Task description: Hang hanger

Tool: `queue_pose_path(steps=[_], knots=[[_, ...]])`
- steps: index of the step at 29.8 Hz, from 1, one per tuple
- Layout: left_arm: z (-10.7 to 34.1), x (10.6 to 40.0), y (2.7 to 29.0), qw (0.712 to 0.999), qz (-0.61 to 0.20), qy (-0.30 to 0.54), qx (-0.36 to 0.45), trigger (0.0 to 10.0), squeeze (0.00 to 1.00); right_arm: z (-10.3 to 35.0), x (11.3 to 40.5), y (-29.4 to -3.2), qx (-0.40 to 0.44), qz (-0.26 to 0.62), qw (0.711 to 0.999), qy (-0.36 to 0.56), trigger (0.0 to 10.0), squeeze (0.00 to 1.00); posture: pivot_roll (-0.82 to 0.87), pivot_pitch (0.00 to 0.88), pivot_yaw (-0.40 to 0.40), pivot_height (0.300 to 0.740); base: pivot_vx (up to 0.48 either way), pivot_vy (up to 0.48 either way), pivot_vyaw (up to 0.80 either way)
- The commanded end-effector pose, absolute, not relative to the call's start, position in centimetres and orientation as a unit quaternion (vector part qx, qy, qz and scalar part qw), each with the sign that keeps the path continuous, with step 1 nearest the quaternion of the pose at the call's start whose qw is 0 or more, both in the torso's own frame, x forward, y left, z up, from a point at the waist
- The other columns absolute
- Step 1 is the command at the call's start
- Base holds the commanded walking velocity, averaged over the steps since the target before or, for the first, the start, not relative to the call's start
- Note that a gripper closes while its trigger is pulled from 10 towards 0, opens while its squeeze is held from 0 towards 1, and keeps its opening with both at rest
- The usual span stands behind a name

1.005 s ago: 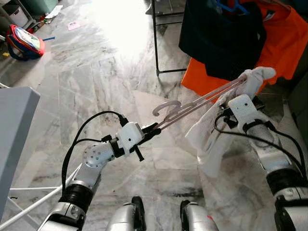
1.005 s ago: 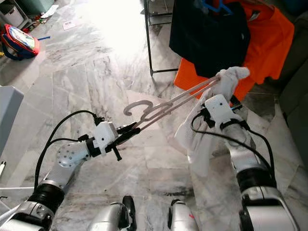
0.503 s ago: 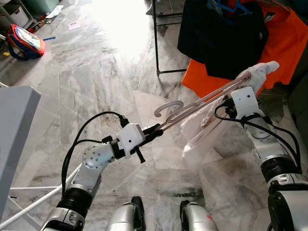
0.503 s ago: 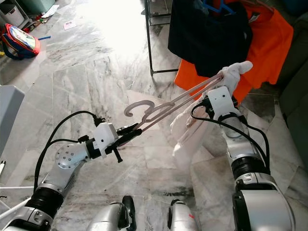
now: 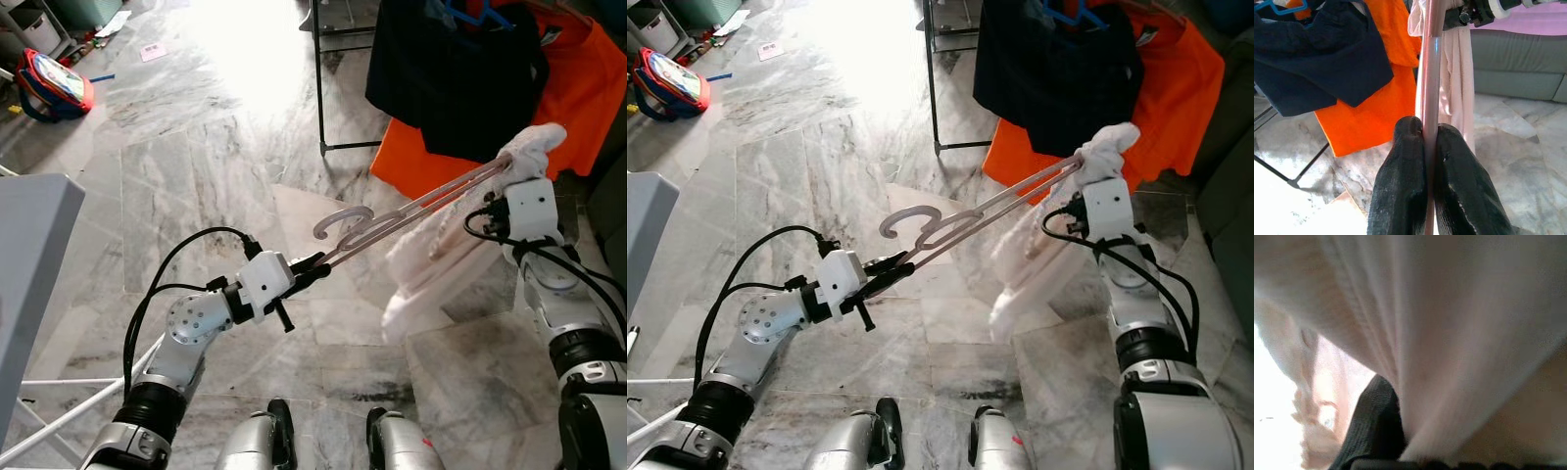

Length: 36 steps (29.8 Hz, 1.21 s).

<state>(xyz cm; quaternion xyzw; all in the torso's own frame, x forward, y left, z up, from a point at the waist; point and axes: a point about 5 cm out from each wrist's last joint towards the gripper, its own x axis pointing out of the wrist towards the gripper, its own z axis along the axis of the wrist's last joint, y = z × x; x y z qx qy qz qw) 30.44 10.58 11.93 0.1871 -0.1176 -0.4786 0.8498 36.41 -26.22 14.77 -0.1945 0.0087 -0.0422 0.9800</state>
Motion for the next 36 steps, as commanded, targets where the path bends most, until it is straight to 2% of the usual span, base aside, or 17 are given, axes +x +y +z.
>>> queue_pose_path(steps=[1, 12, 21, 27, 32, 33, 36], knots=[[11.8, 30.3, 10.6, 0.846, -0.483, -0.117, 0.193, 0.0, 0.00, 15.0, 36.1, -26.7, -0.190, -0.047, 0.981, -0.001, 0.0, 0.00, -0.08, 0.250, 0.064, 0.740, 0.000, 0.000, 0.00], [10.5, 30.1, 11.1, 0.840, -0.489, -0.095, 0.218, 0.0, 0.00, 17.1, 36.6, -26.6, -0.175, -0.046, 0.982, -0.044, 0.0, 0.00, -0.08, 0.242, 0.065, 0.740, 0.000, 0.000, 0.00], [7.9, 29.4, 12.7, 0.832, -0.491, -0.038, 0.257, 0.0, 0.00, 21.3, 37.1, -24.3, -0.190, -0.001, 0.974, -0.121, 0.0, 0.00, -0.08, 0.247, 0.061, 0.740, 0.000, 0.000, 0.00], [6.9, 29.2, 13.2, 0.828, -0.491, -0.014, 0.271, 0.0, 0.00, 22.6, 36.9, -22.7, -0.208, 0.035, 0.968, -0.139, 0.0, 0.00, -0.09, 0.249, 0.063, 0.740, 0.000, 0.000, 0.00], [6.0, 28.8, 13.4, 0.813, -0.504, 0.002, 0.291, 0.0, 0.00, 23.6, 36.9, -22.3, -0.206, 0.040, 0.968, -0.137, 0.0, 0.00, -0.09, 0.248, 0.065, 0.740, 0.000, 0.000, 0.00], [5.5, 28.6, 13.4, 0.802, -0.514, 0.015, 0.304, 0.0, 0.00, 23.8, 36.9, -22.1, -0.203, 0.046, 0.970, -0.128, 0.0, 0.00, -0.10, 0.249, 0.067, 0.740, 0.000, 0.000, 0.00], [5.3, 28.4, 13.4, 0.799, -0.517, 0.019, 0.306, 0.0, 0.00, 23.9, 36.9, -21.8, -0.207, 0.057, 0.969, -0.122, 0.0, 0.00, -0.10, 0.250, 0.067, 0.740, 0.000, 0.000, 0.00]])
